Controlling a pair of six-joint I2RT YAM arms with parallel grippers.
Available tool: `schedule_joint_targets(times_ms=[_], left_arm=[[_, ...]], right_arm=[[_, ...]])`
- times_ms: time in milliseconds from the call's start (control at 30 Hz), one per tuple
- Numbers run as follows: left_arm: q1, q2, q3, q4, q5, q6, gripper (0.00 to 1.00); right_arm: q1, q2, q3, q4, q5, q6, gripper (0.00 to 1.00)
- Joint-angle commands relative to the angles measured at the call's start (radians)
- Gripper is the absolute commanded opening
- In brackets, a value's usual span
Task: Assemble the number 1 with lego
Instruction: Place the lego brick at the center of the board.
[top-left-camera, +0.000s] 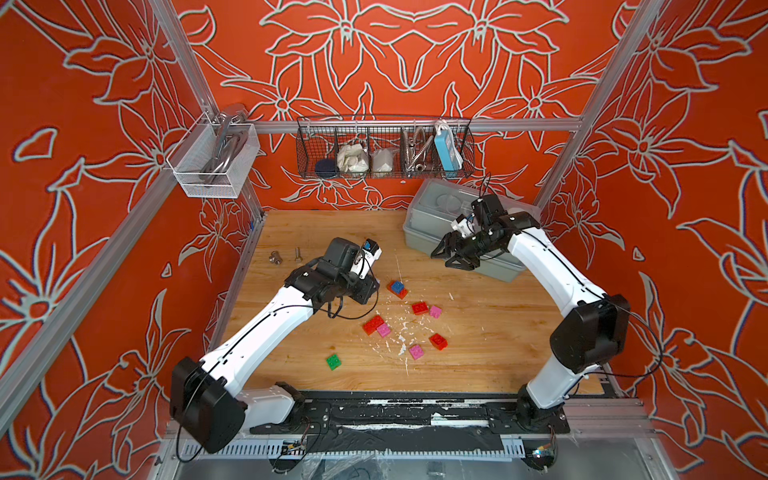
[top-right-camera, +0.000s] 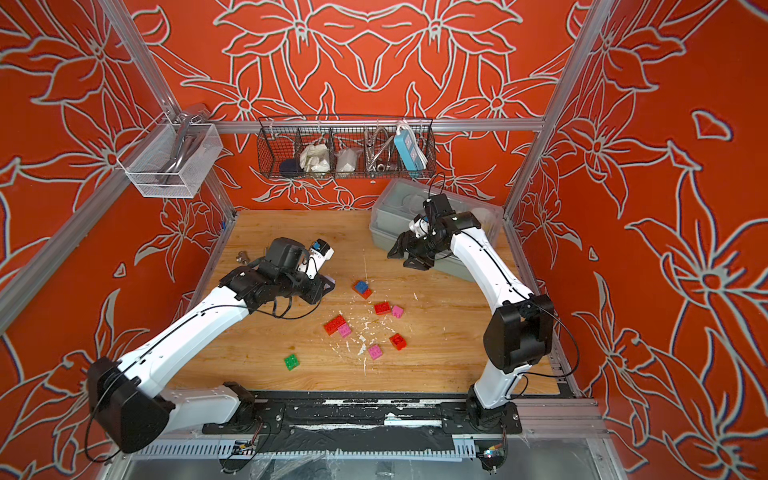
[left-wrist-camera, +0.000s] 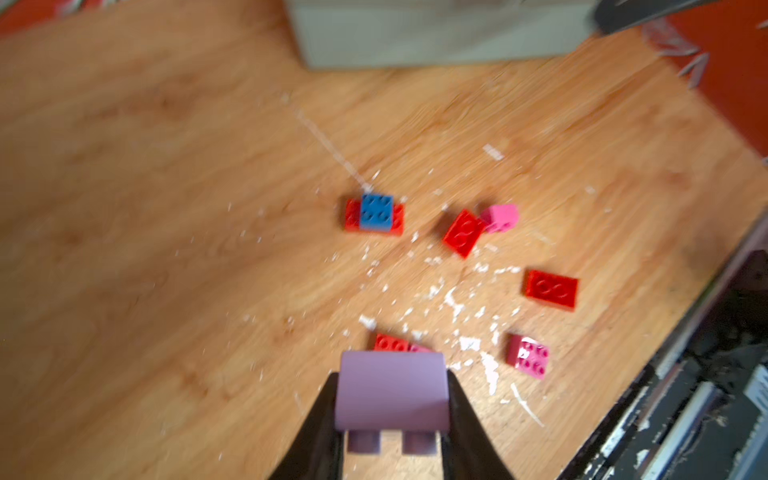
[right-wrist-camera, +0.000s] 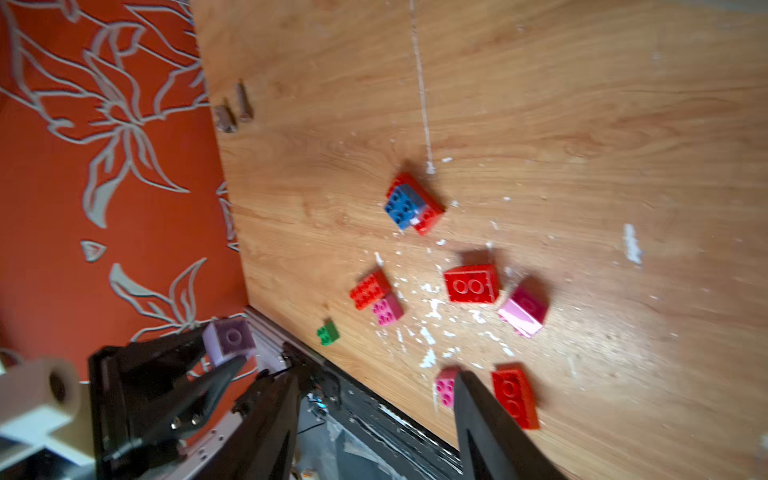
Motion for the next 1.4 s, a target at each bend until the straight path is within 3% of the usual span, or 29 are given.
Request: schedule_joint_targets(times_ms=[0,300,600,867,1033,1133,1233,1367], left_arm=[[0.015,0.115,0.059,-0.179,-0.09,-0.118,0.19],[0.051,0.483,0.307,-0.371,-0.038,-0.245,0.15],[0.08,0.661,0.364,-0.345,-0.004,-0.351,0.18],[0.084,0.765,0.423,-0.356,-0.001,-0.354,0.26],[0.09,0.747,0.451,-0.376,0.007,-0.357,0.52],[0.111,0.676,0.464,-0.396,0.038,-0.383,0.61],[0.144,0.552,0.424,-0.411,0.069,-0.421,0.62],[0.18,0.343,0.256,-0.386,0.047,-0.459,0.58]], right_arm=[[0.004,0.015,0.022,-0.12,0.145,-0.114,0.63],[0.006,-0.006,-0.029,-0.16,0.219,-0.217,0.63],[0.006,-0.053,-0.086,-0.163,0.256,-0.276,0.64],[0.006,-0.079,-0.106,-0.18,0.302,-0.328,0.7],[0.023,-0.111,-0.12,-0.141,0.327,-0.363,0.78],[0.074,-0.11,-0.12,-0.118,0.337,-0.374,0.78],[0.146,-0.076,-0.077,-0.116,0.393,-0.321,0.69],[0.27,0.004,-0.013,-0.02,0.395,-0.155,0.67]])
